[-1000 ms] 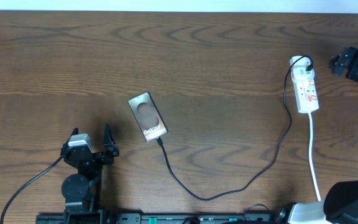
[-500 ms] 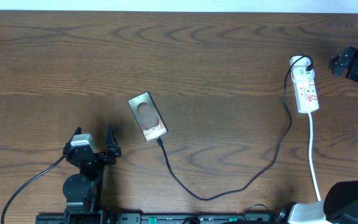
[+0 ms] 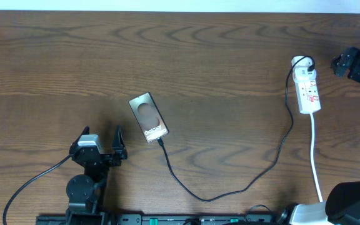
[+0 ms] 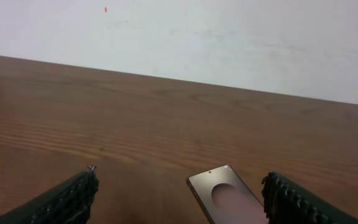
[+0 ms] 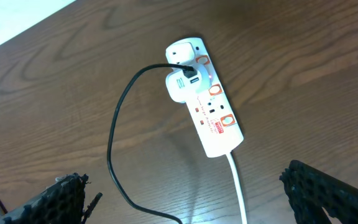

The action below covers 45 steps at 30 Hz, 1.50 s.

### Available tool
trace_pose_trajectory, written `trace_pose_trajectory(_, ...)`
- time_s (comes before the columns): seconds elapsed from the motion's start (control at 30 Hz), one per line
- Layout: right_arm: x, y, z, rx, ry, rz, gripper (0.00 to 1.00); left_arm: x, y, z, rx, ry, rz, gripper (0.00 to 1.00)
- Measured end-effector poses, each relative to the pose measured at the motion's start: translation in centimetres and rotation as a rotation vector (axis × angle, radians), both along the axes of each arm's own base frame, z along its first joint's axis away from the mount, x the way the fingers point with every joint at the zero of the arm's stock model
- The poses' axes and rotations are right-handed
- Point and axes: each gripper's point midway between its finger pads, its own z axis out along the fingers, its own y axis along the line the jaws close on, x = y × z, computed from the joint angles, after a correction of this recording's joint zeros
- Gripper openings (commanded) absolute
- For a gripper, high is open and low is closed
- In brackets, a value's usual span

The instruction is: Plug charger to phone and switch on socket

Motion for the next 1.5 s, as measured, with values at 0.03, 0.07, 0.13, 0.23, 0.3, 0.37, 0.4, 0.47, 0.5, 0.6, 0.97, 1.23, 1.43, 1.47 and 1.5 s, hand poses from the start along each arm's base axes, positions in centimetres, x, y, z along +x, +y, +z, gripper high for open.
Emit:
trace_pose_trajectory(0.03, 0.0, 0.0, 0.0, 0.000, 0.000, 0.000, 0.99, 0.0, 0.0, 0.0, 0.000, 0.000, 0.000, 0.86)
trace_pose_trajectory(0.07, 0.0, 0.0, 0.0, 0.000, 0.000, 0.000, 0.99, 0.0, 0.0, 0.0, 0.000, 0.000, 0.000, 0.86)
trace_pose_trajectory(0.13, 0.0, 0.0, 0.0, 0.000, 0.000, 0.000, 0.99, 0.0, 0.0, 0.0, 0.000, 0.000, 0.000, 0.86)
trace_pose_trajectory(0.23, 0.0, 0.0, 0.0, 0.000, 0.000, 0.000, 0.99, 0.0, 0.0, 0.0, 0.000, 0.000, 0.000, 0.86)
trace_pose_trajectory(0.3, 0.0, 0.0, 0.0, 0.000, 0.000, 0.000, 0.99, 0.0, 0.0, 0.0, 0.000, 0.000, 0.000, 0.86)
trace_pose_trajectory(0.37, 0.0, 0.0, 0.0, 0.000, 0.000, 0.000, 0.99, 0.0, 0.0, 0.0, 0.000, 0.000, 0.000, 0.86)
trace_pose_trajectory(0.4, 0.0, 0.0, 0.0, 0.000, 0.000, 0.000, 0.99, 0.0, 0.0, 0.0, 0.000, 0.000, 0.000, 0.86)
trace_pose_trajectory(0.47, 0.0, 0.0, 0.0, 0.000, 0.000, 0.000, 0.99, 0.0, 0.0, 0.0, 0.000, 0.000, 0.000, 0.87)
trace_pose_trajectory(0.5, 0.0, 0.0, 0.0, 0.000, 0.000, 0.000, 0.99, 0.0, 0.0, 0.0, 0.000, 0.000, 0.000, 0.86)
trace_pose_trajectory(0.6, 0.0, 0.0, 0.0, 0.000, 0.000, 0.000, 0.99, 0.0, 0.0, 0.0, 0.000, 0.000, 0.000, 0.86)
trace_pose_trajectory(0.97, 1.4, 0.3, 0.9, -0.009, -0.064, 0.022, 0.99, 0.0, 0.0, 0.0, 0.000, 0.000, 0.000, 0.86)
trace_pose_trajectory(1.23, 7.2, 7.5, 3.7, -0.096, -0.359, 0.232, 0.99, 0.0, 0.0, 0.0, 0.000, 0.000, 0.000, 0.86)
trace_pose_trajectory(1.43, 7.0, 15.1, 2.8, -0.181, -0.548, 0.358, 0.99, 0.0, 0.0, 0.1, 0.000, 0.000, 0.001, 0.86)
trace_pose_trajectory(1.47, 6.6, 15.8, 2.5, -0.198, -0.580, 0.362, 0.99, 0.0, 0.0, 0.1, 0.000, 0.000, 0.000, 0.86)
trace_pose_trajectory(1.5, 6.1, 16.4, 2.2, -0.215, -0.618, 0.363, 0.99, 0.0, 0.0, 0.1, 0.000, 0.000, 0.000, 0.86)
